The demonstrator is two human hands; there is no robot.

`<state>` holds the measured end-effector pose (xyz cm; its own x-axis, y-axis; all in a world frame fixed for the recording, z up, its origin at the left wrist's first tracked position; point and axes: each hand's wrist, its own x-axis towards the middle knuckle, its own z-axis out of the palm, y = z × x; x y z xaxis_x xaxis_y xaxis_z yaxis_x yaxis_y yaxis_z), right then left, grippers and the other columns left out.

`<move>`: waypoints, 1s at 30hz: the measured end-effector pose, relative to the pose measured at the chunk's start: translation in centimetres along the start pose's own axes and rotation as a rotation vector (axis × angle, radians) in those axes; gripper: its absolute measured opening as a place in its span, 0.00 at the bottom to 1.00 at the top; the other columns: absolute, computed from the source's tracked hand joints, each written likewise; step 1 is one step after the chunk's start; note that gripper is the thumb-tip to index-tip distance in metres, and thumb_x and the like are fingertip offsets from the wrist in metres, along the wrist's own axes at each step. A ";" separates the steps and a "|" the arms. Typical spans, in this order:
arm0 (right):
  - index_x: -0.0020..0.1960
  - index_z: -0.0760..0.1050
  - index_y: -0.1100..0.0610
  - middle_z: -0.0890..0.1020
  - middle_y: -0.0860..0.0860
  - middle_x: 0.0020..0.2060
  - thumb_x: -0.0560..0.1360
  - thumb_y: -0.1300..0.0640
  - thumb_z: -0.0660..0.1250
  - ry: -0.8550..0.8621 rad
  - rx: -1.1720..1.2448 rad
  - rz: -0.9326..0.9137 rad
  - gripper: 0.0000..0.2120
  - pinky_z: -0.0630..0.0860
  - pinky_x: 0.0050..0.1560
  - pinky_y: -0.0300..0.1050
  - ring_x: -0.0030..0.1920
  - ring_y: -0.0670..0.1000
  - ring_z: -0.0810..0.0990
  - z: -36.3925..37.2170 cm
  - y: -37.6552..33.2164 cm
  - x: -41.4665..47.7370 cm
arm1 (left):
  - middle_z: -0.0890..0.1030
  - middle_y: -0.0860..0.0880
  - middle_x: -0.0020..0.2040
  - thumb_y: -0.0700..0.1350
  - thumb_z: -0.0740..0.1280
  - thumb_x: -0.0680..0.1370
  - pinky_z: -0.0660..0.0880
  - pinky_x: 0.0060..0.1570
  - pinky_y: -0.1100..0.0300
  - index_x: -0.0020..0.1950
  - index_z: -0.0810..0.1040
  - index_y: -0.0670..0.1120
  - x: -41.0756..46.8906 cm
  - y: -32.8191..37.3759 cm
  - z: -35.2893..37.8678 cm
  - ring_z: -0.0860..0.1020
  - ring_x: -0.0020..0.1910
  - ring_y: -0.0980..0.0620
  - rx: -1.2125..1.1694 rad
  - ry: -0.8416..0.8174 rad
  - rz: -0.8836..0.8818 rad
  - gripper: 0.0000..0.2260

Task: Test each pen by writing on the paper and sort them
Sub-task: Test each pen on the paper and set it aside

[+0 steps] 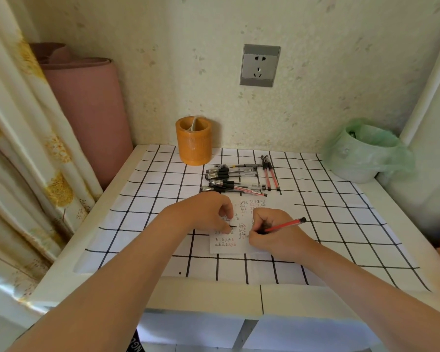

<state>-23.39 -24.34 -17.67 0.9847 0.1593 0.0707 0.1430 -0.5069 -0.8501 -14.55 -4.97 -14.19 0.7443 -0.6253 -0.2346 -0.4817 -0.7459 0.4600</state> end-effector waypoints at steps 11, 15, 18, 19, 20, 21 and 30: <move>0.37 0.74 0.63 0.79 0.58 0.35 0.70 0.68 0.70 -0.021 -0.004 0.012 0.06 0.71 0.34 0.38 0.35 0.46 0.74 0.0 -0.1 0.0 | 0.72 0.60 0.47 0.51 0.76 0.71 0.69 0.45 0.65 0.53 0.77 0.55 0.1 -0.2 0.1 0.73 0.49 0.58 -0.008 0.005 0.003 0.13; 0.36 0.74 0.62 0.78 0.51 0.32 0.70 0.68 0.70 -0.015 0.001 0.017 0.07 0.71 0.33 0.37 0.34 0.45 0.74 0.1 0.0 0.0 | 0.72 0.60 0.47 0.51 0.76 0.71 0.69 0.46 0.64 0.53 0.77 0.55 0.1 -0.2 0.0 0.73 0.49 0.58 -0.007 0.000 0.002 0.14; 0.36 0.74 0.63 0.77 0.53 0.32 0.69 0.68 0.70 -0.021 -0.003 0.024 0.06 0.70 0.33 0.38 0.34 0.46 0.73 0.1 0.0 0.1 | 0.73 0.59 0.48 0.51 0.76 0.71 0.70 0.47 0.64 0.52 0.77 0.55 0.1 -0.2 0.0 0.74 0.49 0.58 -0.004 0.000 0.002 0.13; 0.36 0.73 0.63 0.77 0.57 0.33 0.68 0.68 0.69 -0.026 0.001 0.024 0.06 0.70 0.33 0.39 0.34 0.46 0.73 0.1 -0.1 0.1 | 0.73 0.59 0.48 0.51 0.76 0.71 0.70 0.47 0.64 0.52 0.77 0.55 0.1 -0.2 0.0 0.74 0.50 0.57 -0.003 0.001 0.002 0.13; 0.36 0.72 0.63 0.77 0.60 0.34 0.68 0.68 0.69 -0.029 0.005 0.024 0.06 0.69 0.33 0.40 0.34 0.47 0.73 0.1 -0.1 0.1 | 0.73 0.59 0.47 0.51 0.76 0.71 0.71 0.47 0.63 0.52 0.77 0.55 0.1 -0.1 0.1 0.74 0.50 0.57 -0.003 0.003 0.001 0.13; 0.36 0.72 0.63 0.77 0.62 0.35 0.68 0.68 0.69 -0.029 0.008 0.025 0.06 0.69 0.33 0.41 0.34 0.48 0.72 0.1 -0.1 0.1 | 0.73 0.59 0.48 0.51 0.76 0.71 0.71 0.48 0.63 0.52 0.77 0.55 0.1 -0.1 0.1 0.74 0.50 0.57 -0.001 0.007 0.001 0.13; 0.44 0.77 0.61 0.78 0.55 0.30 0.75 0.68 0.69 0.155 0.348 0.163 0.04 0.70 0.27 0.42 0.29 0.50 0.75 -0.6 -0.6 0.3 | 0.74 0.58 0.48 0.50 0.75 0.73 0.68 0.40 0.68 0.54 0.79 0.54 -0.2 -0.2 -0.1 0.73 0.44 0.62 0.015 0.016 0.029 0.12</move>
<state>-23.09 -24.50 -16.79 0.9988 -0.0426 -0.0244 -0.0323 -0.1940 -0.9805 -14.53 -4.70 -14.15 0.7375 -0.6427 -0.2075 -0.5098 -0.7313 0.4531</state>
